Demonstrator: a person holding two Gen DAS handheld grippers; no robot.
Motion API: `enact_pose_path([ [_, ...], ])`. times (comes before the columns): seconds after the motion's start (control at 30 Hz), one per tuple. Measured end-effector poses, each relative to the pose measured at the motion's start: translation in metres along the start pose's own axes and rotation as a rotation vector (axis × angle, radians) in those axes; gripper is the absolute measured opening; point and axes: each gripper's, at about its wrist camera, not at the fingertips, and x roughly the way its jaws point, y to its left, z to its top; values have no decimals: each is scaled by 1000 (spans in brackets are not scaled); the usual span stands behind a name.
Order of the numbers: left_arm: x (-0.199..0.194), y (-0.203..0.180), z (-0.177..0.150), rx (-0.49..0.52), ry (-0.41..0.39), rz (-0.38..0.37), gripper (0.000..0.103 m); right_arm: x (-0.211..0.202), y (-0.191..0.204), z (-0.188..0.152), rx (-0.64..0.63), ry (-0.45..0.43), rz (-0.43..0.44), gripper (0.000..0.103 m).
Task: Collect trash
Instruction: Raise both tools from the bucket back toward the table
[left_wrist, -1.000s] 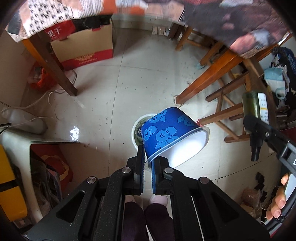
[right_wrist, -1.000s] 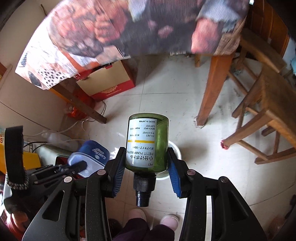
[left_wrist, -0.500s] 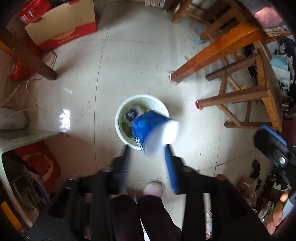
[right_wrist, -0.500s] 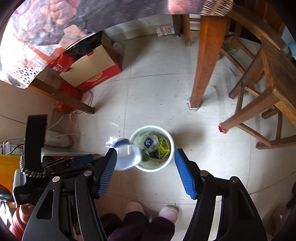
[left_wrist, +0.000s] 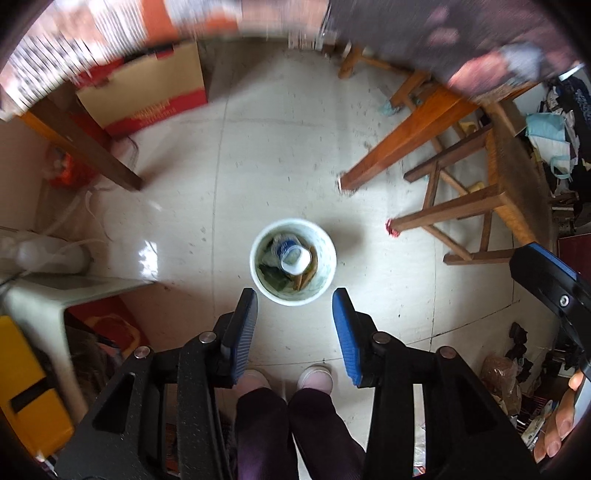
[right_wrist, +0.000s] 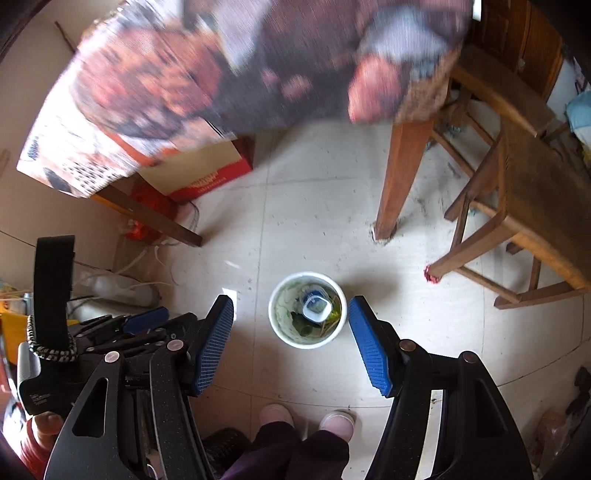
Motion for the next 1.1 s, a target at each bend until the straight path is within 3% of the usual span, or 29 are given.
enact_pose_path([
  [0.5,-279,-19,-1,83,-335,7,42,-207,77,29,-74,-227,2,61],
  [0.83,-434,-35,-33,133,-604,-28,48,-346,119,17,-103,-510,6,61],
  [1.0,-495,-35,-58,174,-761,-17,63,-397,133,6,-106,-658,-13,66],
  [1.1,-520,-34,-74,187,-846,-7,84,-416,142,-2,-117,-731,-46,69],
])
